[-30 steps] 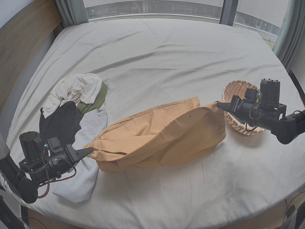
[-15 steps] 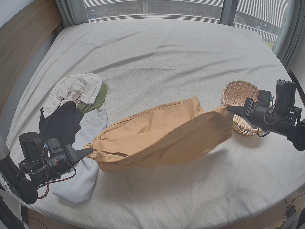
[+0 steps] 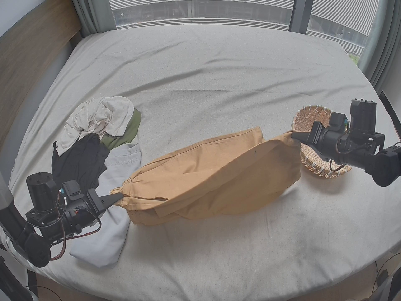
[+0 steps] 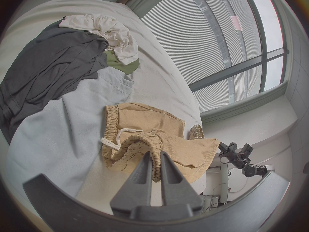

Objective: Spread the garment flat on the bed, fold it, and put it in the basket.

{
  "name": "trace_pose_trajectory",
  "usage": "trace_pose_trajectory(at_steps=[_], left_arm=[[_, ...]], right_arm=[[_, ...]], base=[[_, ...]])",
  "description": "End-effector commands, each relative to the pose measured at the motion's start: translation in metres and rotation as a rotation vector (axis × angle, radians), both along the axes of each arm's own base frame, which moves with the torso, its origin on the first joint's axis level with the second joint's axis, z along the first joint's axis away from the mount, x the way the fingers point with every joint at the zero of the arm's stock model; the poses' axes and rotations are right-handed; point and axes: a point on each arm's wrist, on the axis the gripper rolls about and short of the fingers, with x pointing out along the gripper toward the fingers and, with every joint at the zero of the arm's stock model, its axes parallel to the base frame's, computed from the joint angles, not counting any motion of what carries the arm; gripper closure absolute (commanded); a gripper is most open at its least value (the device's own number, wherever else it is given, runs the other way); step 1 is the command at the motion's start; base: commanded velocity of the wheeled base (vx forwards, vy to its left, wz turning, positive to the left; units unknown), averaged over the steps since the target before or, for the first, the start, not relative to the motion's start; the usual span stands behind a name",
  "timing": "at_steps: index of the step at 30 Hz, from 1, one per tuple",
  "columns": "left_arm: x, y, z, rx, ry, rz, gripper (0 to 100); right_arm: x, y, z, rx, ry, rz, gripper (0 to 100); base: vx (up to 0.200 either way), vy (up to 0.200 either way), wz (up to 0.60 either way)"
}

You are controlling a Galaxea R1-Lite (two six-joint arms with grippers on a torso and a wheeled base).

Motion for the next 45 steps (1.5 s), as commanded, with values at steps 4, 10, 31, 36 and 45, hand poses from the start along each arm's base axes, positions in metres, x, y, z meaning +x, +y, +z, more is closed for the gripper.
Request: trace_pose_trajectory(at_steps=[4, 10, 31, 36, 45], left_arm=[[0.012, 0.000, 0.004, -0.083, 0.027, 0.044, 100], [0.017, -0.001, 0.010, -0.195, 0.062, 0.081, 100], [0.031, -0.001, 0.000, -0.224, 0.103, 0.100, 100], [0.043, 0.000, -0.002, -0.256, 0.113, 0.119, 100], [0.054, 0.009, -0.003, -0.273, 0.112, 0.204, 0]], right_arm=[[0.028, 0.006, -0.019, 0.013, 0.047, -0.009, 100], [0.034, 0.009, -0.018, 0.025, 0.040, -0.008, 100], [0.061, 0.017, -0.028, 0.043, 0.046, -0.009, 100], [0.075, 0.020, -0.029, 0.072, 0.025, -0.018, 0], [0.064, 0.017, -0.027, 0.094, -0.005, -0.031, 0]], base=[[0.000, 0.000, 0.00], [0.000, 0.000, 0.00], [0.000, 0.000, 0.00], [0.000, 0.000, 0.00], [0.000, 0.000, 0.00]])
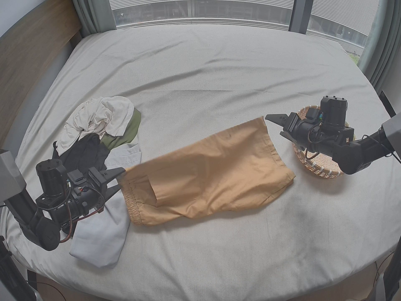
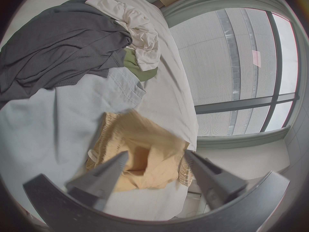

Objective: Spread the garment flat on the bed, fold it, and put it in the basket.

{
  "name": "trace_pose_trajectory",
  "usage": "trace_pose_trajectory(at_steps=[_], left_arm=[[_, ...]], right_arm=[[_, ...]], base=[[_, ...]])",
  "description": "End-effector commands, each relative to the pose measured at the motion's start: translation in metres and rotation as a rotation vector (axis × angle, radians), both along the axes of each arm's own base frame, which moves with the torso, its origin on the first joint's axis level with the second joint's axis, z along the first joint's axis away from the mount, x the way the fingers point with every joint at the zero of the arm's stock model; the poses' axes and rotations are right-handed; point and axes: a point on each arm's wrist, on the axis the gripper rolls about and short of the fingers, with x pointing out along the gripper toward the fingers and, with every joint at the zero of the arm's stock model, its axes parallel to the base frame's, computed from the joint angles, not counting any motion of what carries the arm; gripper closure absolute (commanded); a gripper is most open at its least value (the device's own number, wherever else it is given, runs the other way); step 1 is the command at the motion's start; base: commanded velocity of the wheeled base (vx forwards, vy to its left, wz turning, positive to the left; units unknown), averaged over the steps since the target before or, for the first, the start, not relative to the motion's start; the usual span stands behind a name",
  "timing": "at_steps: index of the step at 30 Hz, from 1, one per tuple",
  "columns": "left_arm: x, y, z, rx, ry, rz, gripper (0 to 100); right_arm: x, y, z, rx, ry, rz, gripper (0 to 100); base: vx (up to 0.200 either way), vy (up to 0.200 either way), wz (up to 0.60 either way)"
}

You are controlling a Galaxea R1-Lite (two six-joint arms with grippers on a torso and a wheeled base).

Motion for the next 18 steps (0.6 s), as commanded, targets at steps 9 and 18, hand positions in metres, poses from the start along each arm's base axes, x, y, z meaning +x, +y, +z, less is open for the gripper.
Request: trace_pose_trajectory(at_steps=[9, 18], left_arm=[[-0.020, 0.003, 0.008, -0.010, -0.002, -0.004, 0], [-0.058, -0.022, 0.015, 0.029, -0.030, -0.176, 0]], right_arm=[[-0.064, -0.015, -0.023, -0.038, 0.151, -0.004, 0], [-0.071, -0.026, -0.081, -0.060, 0.363, -0.047, 0]], base=[[0.000, 0.000, 0.00], [0.000, 0.000, 0.00]])
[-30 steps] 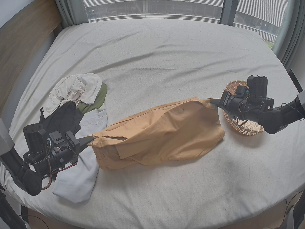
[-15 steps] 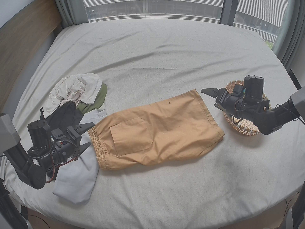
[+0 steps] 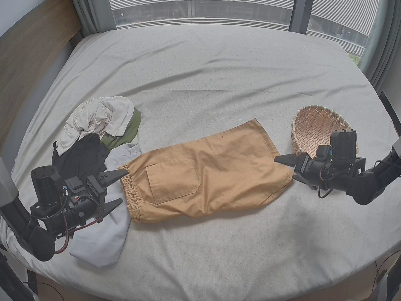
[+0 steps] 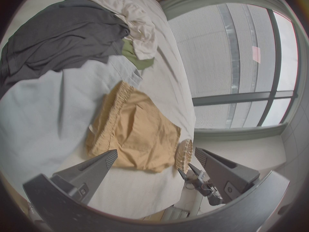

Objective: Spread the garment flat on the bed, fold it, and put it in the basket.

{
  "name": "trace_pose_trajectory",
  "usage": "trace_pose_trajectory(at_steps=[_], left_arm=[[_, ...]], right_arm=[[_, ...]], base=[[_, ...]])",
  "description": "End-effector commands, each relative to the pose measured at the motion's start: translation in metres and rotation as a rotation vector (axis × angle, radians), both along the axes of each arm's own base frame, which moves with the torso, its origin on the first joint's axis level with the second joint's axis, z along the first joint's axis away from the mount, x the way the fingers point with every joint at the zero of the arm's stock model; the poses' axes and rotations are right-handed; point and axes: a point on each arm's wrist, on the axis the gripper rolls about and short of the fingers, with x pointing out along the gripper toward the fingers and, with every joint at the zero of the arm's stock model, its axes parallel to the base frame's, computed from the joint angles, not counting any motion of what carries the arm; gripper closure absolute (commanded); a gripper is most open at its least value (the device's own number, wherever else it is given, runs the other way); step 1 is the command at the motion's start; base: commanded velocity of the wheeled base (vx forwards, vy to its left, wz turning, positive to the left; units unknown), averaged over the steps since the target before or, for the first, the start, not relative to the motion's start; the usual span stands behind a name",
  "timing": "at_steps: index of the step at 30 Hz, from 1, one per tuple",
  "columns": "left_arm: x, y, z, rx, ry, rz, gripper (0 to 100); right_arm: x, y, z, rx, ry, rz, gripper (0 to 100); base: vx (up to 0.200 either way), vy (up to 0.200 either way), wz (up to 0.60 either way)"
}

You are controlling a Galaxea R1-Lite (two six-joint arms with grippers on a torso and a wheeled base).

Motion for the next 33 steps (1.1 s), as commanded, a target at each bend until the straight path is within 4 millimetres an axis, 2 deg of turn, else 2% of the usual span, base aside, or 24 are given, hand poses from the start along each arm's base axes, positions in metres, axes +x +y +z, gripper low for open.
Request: trace_pose_trajectory(at_steps=[1, 7, 11, 20, 25, 26, 33], left_arm=[[-0.022, -0.011, 0.008, 0.042, -0.052, -0.082, 0], [-0.028, -0.014, 0.003, 0.122, -0.081, -0.122, 0], [-0.028, -0.013, 0.003, 0.127, -0.084, -0.119, 0], [-0.028, -0.012, 0.003, 0.127, -0.082, -0.113, 0], [-0.027, -0.012, 0.001, 0.130, -0.078, -0.109, 0], [-0.027, -0.011, 0.000, 0.131, -0.073, -0.106, 0], [-0.020, -0.013, -0.015, 0.147, -0.014, -0.108, 0]], right_arm=[[-0.001, -0.006, -0.035, -0.012, 0.125, -0.028, 0], [0.015, -0.004, -0.069, -0.028, 0.135, -0.076, 0], [0.023, 0.000, -0.083, -0.014, 0.132, -0.109, 0], [0.046, 0.012, -0.076, 0.050, 0.082, -0.156, 0], [0.051, 0.017, -0.075, 0.061, 0.003, -0.201, 0], [0.051, 0.017, -0.076, 0.067, -0.002, -0.206, 100], [0.030, 0.016, -0.082, 0.073, 0.001, -0.203, 100]], base=[[0.000, 0.000, 0.00], [0.000, 0.000, 0.00], [0.000, 0.000, 0.00], [0.000, 0.000, 0.00], [0.000, 0.000, 0.00], [0.000, 0.000, 0.00], [0.000, 0.000, 0.00]])
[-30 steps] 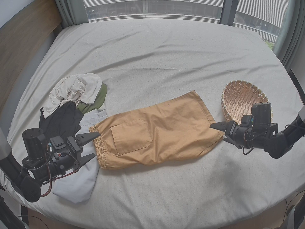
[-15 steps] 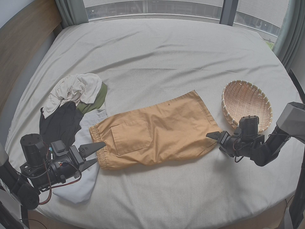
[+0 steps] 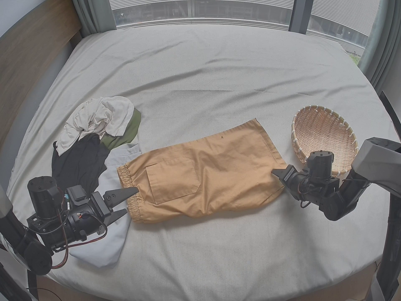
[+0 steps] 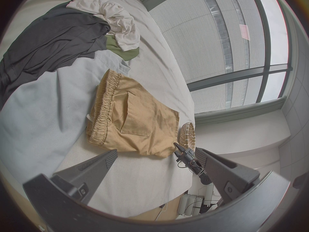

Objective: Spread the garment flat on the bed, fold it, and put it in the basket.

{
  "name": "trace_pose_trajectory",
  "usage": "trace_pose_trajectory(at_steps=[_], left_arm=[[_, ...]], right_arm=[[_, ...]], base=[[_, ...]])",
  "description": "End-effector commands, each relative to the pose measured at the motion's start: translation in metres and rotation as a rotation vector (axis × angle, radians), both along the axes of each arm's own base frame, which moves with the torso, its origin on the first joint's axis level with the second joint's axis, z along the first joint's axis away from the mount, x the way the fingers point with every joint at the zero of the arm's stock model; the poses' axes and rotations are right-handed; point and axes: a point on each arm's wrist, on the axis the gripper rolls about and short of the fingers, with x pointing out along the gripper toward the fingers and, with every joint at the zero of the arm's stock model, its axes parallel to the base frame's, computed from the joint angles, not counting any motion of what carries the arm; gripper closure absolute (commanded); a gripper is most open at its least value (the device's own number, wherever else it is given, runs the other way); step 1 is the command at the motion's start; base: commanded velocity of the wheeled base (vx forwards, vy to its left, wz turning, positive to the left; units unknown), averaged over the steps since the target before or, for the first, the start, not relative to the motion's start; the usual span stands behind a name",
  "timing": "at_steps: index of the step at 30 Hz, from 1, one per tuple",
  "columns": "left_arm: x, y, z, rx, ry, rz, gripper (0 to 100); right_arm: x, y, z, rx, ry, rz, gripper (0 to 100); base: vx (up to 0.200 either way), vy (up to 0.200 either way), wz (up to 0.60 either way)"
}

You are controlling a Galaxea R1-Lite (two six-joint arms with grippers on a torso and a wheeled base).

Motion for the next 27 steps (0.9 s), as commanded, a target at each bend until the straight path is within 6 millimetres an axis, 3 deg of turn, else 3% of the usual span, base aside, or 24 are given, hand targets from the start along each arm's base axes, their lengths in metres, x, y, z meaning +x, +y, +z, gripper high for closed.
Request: trace_pose_trajectory(at_steps=[1, 7, 17, 23, 24, 27], left_arm=[[0.005, -0.001, -0.013, 0.015, 0.050, 0.003, 0], [0.014, -0.002, -0.027, 0.033, 0.042, 0.003, 0], [0.020, -0.002, -0.045, 0.085, 0.040, -0.005, 0], [0.020, -0.002, -0.047, 0.092, 0.042, -0.008, 0], [0.021, -0.002, -0.051, 0.119, 0.033, -0.020, 0], [0.023, -0.003, -0.055, 0.140, 0.034, -0.029, 0]], right_arm=[[-0.013, 0.001, -0.006, -0.006, 0.023, 0.008, 100], [-0.053, -0.005, 0.009, -0.074, -0.006, 0.045, 100], [-0.098, -0.026, 0.017, -0.174, 0.023, 0.059, 100], [-0.106, -0.032, 0.016, -0.198, 0.039, 0.057, 100], [-0.114, -0.043, 0.011, -0.244, 0.065, 0.048, 100], [-0.117, -0.052, 0.007, -0.274, 0.085, 0.038, 100]], base=[[0.000, 0.000, 0.00], [0.000, 0.000, 0.00], [0.000, 0.000, 0.00], [0.000, 0.000, 0.00], [0.000, 0.000, 0.00], [0.000, 0.000, 0.00]])
